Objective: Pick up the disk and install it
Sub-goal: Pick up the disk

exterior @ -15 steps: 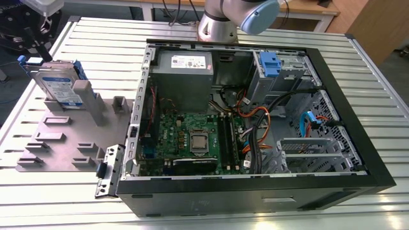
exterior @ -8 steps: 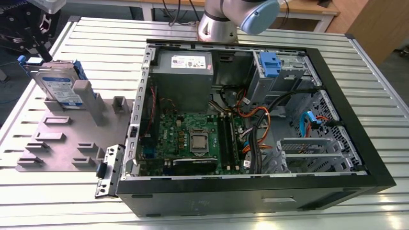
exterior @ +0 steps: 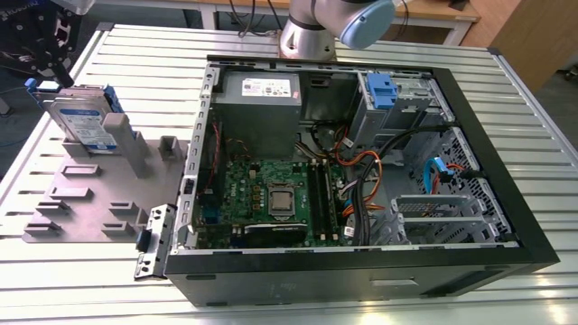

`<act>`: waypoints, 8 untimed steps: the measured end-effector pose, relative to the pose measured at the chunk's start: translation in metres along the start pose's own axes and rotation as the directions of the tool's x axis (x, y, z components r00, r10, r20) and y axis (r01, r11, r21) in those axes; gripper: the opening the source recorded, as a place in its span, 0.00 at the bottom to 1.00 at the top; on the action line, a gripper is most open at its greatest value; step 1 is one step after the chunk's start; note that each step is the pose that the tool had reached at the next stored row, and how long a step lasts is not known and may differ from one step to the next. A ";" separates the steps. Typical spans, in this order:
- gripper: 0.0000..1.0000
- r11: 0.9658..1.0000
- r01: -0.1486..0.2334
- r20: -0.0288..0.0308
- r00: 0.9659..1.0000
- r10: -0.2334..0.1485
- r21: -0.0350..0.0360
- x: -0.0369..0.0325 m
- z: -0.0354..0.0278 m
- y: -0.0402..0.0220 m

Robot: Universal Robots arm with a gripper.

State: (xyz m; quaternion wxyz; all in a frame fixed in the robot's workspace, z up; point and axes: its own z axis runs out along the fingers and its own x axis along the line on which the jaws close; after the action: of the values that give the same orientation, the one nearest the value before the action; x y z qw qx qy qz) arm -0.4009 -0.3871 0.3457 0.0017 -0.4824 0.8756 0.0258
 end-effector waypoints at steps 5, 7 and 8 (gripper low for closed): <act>0.11 0.996 0.091 -0.004 0.996 -0.091 -0.003 0.0000 0.0013 -0.0001; 0.11 0.992 0.126 -0.005 0.992 -0.126 -0.004 0.0001 0.0019 -0.0001; 0.11 0.989 0.146 -0.006 0.989 -0.146 -0.005 0.0001 0.0022 -0.0001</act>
State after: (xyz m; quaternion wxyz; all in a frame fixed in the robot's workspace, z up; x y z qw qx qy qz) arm -0.4009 -0.3871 0.3434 -0.0003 -0.5452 0.8379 0.0259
